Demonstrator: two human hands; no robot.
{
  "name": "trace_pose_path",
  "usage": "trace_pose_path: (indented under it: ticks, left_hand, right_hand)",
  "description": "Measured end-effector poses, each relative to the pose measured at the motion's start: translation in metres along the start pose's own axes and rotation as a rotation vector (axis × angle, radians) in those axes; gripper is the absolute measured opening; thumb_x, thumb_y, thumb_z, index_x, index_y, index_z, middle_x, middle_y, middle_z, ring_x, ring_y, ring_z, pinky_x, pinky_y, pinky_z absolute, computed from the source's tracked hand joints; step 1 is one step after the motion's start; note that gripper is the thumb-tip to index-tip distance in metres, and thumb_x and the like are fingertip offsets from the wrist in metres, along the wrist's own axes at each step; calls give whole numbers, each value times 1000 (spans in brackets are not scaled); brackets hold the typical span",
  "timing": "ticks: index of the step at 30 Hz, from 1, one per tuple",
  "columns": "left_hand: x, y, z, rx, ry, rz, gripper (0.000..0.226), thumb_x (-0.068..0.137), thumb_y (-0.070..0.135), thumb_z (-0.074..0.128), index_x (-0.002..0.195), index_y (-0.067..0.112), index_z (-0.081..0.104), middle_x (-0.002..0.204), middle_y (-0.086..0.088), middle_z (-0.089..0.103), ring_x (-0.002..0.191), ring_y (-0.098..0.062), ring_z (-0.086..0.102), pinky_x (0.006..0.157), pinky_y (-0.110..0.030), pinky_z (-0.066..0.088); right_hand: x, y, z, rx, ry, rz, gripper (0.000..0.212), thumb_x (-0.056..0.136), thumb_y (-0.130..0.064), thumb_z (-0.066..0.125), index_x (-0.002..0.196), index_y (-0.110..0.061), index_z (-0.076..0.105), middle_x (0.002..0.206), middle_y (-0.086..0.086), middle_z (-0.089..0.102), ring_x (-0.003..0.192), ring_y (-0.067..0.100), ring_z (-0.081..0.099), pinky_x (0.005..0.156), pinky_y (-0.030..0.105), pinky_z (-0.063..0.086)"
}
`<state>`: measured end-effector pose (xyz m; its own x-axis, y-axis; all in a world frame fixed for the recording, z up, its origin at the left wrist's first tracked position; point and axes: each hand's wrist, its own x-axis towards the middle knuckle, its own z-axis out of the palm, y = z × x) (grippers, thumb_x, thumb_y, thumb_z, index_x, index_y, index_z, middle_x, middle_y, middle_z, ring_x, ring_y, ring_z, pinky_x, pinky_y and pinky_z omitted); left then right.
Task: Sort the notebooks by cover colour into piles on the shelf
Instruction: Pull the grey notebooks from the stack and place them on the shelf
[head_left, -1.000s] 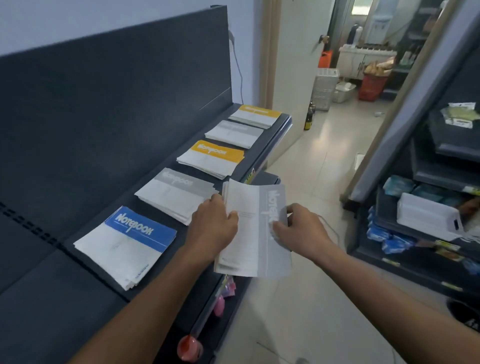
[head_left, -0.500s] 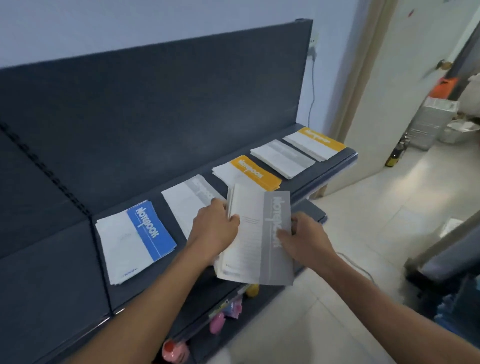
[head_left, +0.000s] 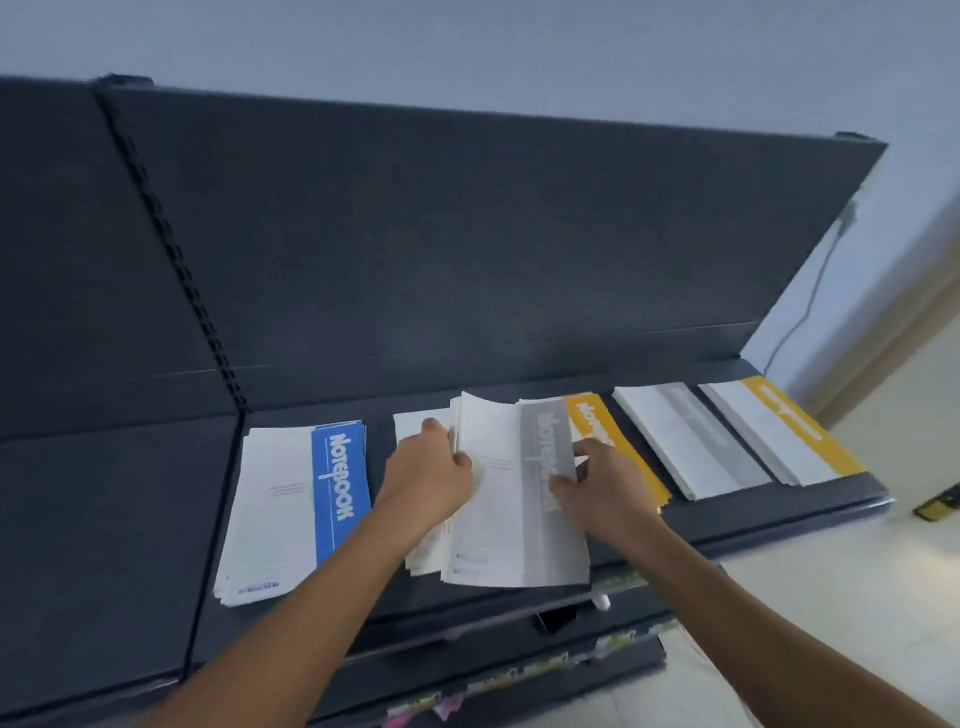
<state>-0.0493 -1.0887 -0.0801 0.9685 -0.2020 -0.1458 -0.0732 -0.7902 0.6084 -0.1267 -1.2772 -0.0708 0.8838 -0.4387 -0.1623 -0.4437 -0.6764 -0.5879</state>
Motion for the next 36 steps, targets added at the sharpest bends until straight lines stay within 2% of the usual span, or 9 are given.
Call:
trace_pose_path:
  ticks: [5,10,15,19,23,27,30,32,36]
  left_hand:
    - [20,-14,2,30,83,-121,31,100,27,51,126,11,50,104,-8,65,92,-25,63,69,-34,46]
    - [24,-24,-1,52,141,-184,24,99,23,54,116,6,54,100,-8,63,87,-22,60,66,-31,42]
    - [27,-22,6,84,166,-217,22,99,25,54,109,6,54,97,-9,63,90,-27,63,67,-33,46]
    - [20,-23,17,146,172,-232,20,98,25,56,105,6,54,102,-9,60,95,-28,63,69,-33,45]
    - [12,-19,20,190,212,-257,31,98,25,58,122,6,50,121,-12,54,102,-30,62,71,-32,43]
    - [13,-15,16,225,253,-239,32,99,29,59,123,10,49,121,-8,55,102,-25,61,72,-30,45]
    - [13,-13,11,207,264,-213,34,99,32,59,124,12,47,120,-5,56,102,-23,61,78,-33,51]
    - [9,-13,9,172,263,-191,36,98,31,59,126,13,45,119,-4,57,101,-22,60,78,-33,50]
    - [2,-16,3,122,294,-115,38,97,29,59,130,17,45,122,0,58,101,-17,57,79,-30,47]
  right_hand:
    - [41,-19,17,-81,-56,-93,33,87,-27,66,119,-21,63,94,-5,71,81,14,65,54,26,45]
    - [57,-29,33,-106,-84,-135,23,82,-24,64,103,-18,58,84,-3,68,75,18,66,66,39,59]
    - [71,-26,40,-174,-68,-214,30,85,-26,62,111,-22,47,84,-6,62,73,15,59,52,29,41]
    - [76,-17,47,-200,-113,-230,29,85,-26,63,107,-24,45,89,-8,58,70,10,54,49,26,40]
    - [78,-13,49,-212,-170,-273,29,84,-23,63,110,-19,50,88,-3,61,73,15,59,53,28,44]
    - [79,-15,46,-266,-155,-336,19,85,-21,63,100,-17,51,84,-1,57,73,17,58,55,28,45]
    - [81,-17,40,-307,-103,-371,18,89,-25,63,101,-17,54,82,-4,50,71,15,52,51,24,35]
    - [79,-18,36,-321,-68,-400,22,92,-29,62,109,-17,57,89,-4,52,75,17,52,53,25,36]
    - [75,-24,42,-236,-50,-537,33,94,-27,58,125,-19,58,120,0,59,106,20,59,72,32,51]
